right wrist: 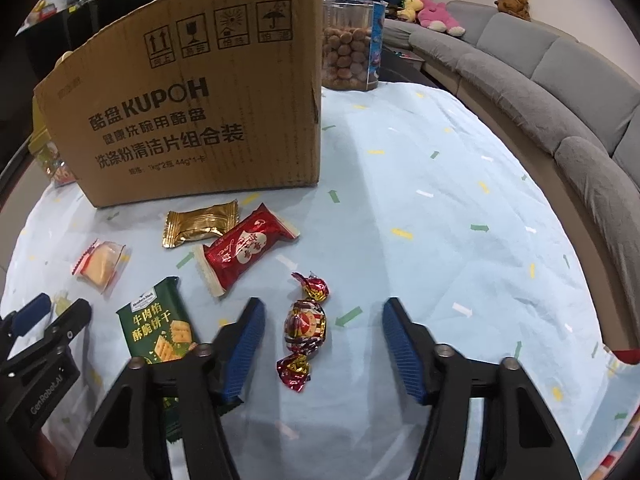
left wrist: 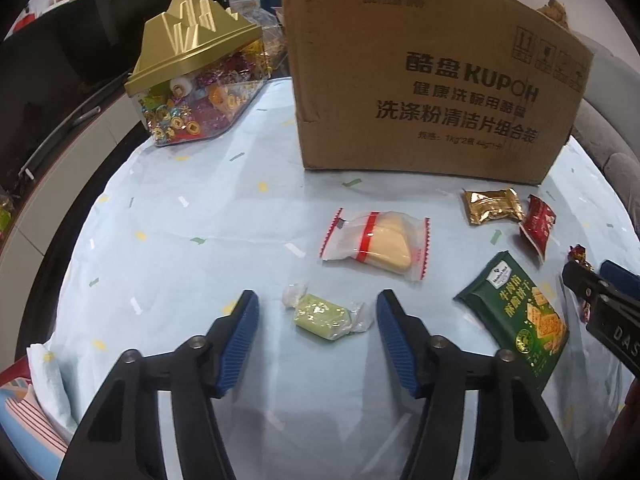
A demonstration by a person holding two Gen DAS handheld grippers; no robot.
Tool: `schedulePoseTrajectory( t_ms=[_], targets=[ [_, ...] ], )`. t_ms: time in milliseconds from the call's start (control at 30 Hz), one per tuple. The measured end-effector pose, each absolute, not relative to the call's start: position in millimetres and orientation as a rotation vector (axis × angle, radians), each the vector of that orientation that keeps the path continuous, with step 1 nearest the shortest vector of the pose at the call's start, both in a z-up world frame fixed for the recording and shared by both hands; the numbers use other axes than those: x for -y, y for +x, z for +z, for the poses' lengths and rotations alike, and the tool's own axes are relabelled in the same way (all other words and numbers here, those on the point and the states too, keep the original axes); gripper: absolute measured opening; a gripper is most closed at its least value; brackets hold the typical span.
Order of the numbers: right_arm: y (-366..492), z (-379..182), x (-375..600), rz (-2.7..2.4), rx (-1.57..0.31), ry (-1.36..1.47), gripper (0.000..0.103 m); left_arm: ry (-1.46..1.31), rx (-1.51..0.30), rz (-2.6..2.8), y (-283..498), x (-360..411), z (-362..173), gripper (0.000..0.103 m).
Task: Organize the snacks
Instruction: 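Lower the left tool onto the pale green candy while the right tool lowers onto the red-gold wrapped candy, then close the left tool on the pale green candy while the right tool closes on the red-gold candy, then carry the pale green candy into the box with the left tool while the right tool carries the red-gold candy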
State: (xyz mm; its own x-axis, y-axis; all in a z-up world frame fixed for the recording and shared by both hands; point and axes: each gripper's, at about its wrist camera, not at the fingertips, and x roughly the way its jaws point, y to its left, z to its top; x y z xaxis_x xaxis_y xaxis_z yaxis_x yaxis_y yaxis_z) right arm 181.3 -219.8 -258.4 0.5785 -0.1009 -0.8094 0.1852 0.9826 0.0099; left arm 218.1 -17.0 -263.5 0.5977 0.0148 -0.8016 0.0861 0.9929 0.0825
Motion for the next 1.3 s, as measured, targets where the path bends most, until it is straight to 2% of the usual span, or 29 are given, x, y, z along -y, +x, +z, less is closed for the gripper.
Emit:
schedulePoseTrajectory(
  t_ms=[67,167,300,400,833,1300],
  targets=[
    [184.2,-261.3,222.0,-0.164,-0.952,0.104,0.047,0.132,-0.922,-0.054,215.7,20.6,-262.6,0.050],
    [183.2,-262.8,222.5,-0.158,-0.949,0.104,0.044,0.140,-0.919,-0.072,214.1,23.9,-262.4,0.041],
    [183.1,-261.9,220.7,-0.142,-0.949,0.101,0.025,0.139,-0.921,-0.082,213.0,25.8,-261.1,0.032],
    [182.9,-261.6,217.2,-0.135,-0.947,0.083,0.020,0.139,-0.922,-0.084,214.0,25.1,-260.8,0.027],
    [179.6,-254.1,210.9,-0.122,-0.929,0.057,0.020,0.145,-0.928,-0.069,215.1,22.7,-260.9,0.026],
    [165.9,-229.7,199.8,-0.105,-0.890,0.038,0.020,0.143,-0.875,-0.051,208.8,22.3,-233.9,0.026]
  ],
)
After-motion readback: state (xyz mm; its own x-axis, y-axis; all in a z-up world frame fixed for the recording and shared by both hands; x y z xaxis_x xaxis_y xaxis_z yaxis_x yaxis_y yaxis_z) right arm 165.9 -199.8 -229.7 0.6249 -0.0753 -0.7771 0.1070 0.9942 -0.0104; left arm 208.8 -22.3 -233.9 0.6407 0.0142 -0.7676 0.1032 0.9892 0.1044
